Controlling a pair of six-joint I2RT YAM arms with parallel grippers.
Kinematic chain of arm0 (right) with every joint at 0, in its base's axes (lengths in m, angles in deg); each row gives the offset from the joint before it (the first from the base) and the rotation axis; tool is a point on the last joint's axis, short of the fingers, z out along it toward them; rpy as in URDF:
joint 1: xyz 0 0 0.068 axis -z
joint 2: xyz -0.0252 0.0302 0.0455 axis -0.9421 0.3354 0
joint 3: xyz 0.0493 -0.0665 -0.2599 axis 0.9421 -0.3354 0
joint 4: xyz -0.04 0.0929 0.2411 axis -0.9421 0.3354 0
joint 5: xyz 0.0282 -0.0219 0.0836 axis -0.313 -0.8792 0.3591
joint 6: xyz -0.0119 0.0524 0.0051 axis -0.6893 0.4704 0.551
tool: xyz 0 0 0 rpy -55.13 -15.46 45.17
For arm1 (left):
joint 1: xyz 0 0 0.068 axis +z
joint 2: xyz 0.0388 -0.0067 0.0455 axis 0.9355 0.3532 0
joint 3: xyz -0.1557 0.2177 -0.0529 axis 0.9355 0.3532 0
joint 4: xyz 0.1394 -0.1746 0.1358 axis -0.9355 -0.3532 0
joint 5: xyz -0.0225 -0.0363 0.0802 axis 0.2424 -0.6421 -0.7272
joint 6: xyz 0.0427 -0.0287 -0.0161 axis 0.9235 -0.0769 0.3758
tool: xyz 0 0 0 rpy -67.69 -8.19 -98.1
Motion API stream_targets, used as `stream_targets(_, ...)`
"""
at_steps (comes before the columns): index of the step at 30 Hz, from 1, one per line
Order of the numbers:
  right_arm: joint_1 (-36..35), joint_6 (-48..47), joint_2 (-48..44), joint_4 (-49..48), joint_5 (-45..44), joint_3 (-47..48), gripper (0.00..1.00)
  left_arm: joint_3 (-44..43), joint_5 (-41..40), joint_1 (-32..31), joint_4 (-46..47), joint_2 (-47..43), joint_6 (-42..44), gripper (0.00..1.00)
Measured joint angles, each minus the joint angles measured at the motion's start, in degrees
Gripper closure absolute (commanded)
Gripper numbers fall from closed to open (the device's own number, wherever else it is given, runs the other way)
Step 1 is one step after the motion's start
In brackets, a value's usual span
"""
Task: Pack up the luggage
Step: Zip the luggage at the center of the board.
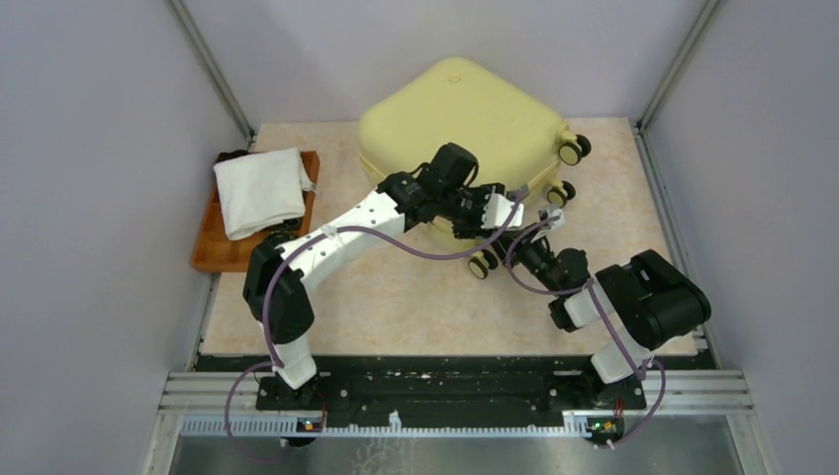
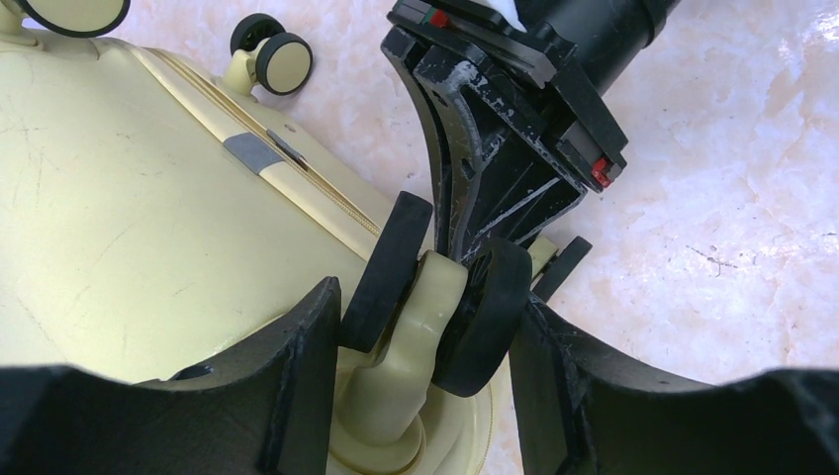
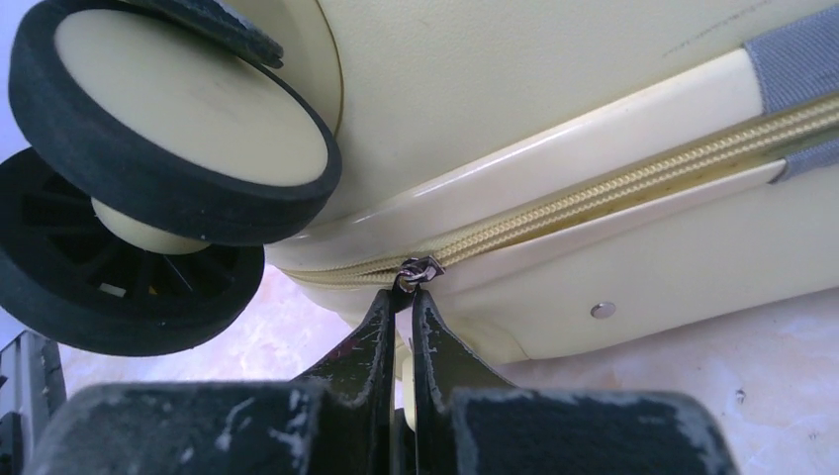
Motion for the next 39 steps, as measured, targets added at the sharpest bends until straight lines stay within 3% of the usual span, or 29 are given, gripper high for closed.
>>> stream_targets(16,-5.2,-0.6,0.3,-4.5,-11.2,-3.0,1.00,-3.6,-0.1,-0.3,-1.2,2.6,-3.4,1.00)
stream_targets(27,-18.8,-3.0,0.2,-4.1,-13.5,-4.8,1.00,-12.2,0.7,-1.7,0.0,9.3,-9.7,1.00)
stream_targets(32,-21.6,-3.4,3.6,-3.7,-15.1,-3.7,1.00,-13.1,1.1,-1.9,1.5,10.3,-12.1,1.00)
stream_targets(33,-22.0,-3.5,4.0,-3.3,-16.1,-3.3,0.97,-13.1,1.1,-2.0,1.6,10.3,-12.5,1.00)
stream_targets(36,-22.8,-3.5,3.1,-3.2,-21.6,-4.1,0.68,-13.1,1.1,-2.0,1.6,10.3,-13.0,1.00)
stream_targets(39,-21.2,-3.4,-3.1,-2.8,-28.2,-10.1,0.59,-13.1,1.1,-2.0,1.6,10.3,-13.0,1.00)
